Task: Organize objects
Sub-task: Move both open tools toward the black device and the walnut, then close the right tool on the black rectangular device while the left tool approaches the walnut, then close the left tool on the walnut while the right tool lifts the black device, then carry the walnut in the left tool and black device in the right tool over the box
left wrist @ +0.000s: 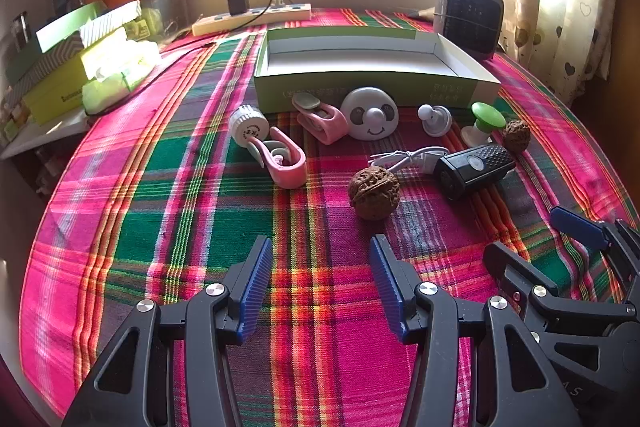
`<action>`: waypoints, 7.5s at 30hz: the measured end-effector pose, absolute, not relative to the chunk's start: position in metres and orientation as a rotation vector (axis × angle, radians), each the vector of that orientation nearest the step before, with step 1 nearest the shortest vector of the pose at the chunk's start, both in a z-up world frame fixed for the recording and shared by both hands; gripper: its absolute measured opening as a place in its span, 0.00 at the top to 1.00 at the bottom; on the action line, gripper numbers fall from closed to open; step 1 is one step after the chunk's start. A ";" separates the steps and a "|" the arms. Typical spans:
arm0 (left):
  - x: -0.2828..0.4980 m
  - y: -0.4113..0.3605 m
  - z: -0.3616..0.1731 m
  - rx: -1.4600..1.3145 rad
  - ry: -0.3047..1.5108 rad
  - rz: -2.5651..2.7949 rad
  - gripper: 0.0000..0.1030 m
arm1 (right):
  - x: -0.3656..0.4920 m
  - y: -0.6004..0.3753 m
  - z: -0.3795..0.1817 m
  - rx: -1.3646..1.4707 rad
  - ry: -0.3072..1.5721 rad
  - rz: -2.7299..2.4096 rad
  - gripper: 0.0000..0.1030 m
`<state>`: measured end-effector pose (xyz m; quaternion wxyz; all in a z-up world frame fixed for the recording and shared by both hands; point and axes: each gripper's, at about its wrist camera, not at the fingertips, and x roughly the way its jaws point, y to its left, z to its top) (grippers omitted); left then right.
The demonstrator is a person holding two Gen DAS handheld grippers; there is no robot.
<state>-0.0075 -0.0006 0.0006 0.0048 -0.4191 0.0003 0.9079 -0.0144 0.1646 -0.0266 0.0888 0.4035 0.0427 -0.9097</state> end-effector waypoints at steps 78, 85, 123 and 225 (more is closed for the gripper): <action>-0.047 -0.019 0.011 -1.220 0.020 2.549 0.52 | -0.067 0.146 -0.018 1.084 0.363 -2.245 0.36; -0.055 -0.010 0.012 -1.211 0.048 2.515 0.52 | -0.068 0.142 -0.020 1.082 0.381 -2.210 0.48; -0.064 -0.005 0.006 -1.314 -0.001 2.559 0.53 | -0.061 0.138 -0.022 1.081 0.381 -2.272 0.71; -0.248 -0.006 0.013 -1.324 0.092 2.544 0.71 | -0.258 0.124 -0.010 1.317 0.130 -2.498 0.72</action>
